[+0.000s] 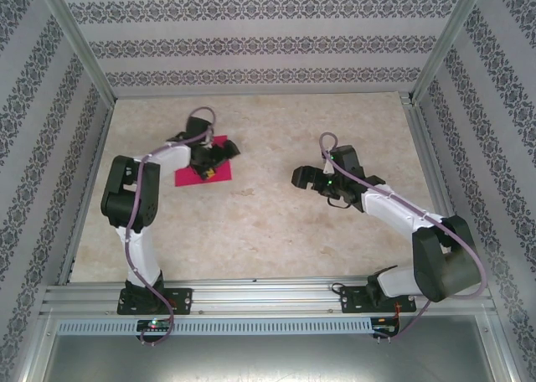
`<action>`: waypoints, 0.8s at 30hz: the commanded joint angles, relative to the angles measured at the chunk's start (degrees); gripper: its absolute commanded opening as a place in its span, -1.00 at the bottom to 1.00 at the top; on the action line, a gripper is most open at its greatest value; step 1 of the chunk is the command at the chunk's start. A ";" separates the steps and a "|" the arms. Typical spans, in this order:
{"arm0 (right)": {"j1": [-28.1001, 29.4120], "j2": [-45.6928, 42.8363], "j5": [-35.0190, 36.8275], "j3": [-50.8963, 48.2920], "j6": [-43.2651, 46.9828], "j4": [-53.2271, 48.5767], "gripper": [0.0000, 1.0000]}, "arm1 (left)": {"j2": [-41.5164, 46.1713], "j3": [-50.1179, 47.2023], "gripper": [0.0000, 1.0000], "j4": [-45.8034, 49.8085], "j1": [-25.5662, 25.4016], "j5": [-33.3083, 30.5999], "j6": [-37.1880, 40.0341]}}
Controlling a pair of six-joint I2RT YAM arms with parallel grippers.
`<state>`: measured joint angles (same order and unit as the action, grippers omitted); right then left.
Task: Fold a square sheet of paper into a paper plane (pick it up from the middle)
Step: Move the square sheet of paper to the center of the table.
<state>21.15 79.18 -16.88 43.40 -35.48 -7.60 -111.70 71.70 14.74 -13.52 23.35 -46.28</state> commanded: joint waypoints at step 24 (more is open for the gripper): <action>14.87 12.93 3.78 10.17 -14.45 6.01 0.68 | 47.62 -24.17 1.00 6.69 -11.63 -30.54 -1.85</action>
<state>34.09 88.18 -12.78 49.10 -46.52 -3.88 -68.69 51.62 15.81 -26.63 -0.47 -51.24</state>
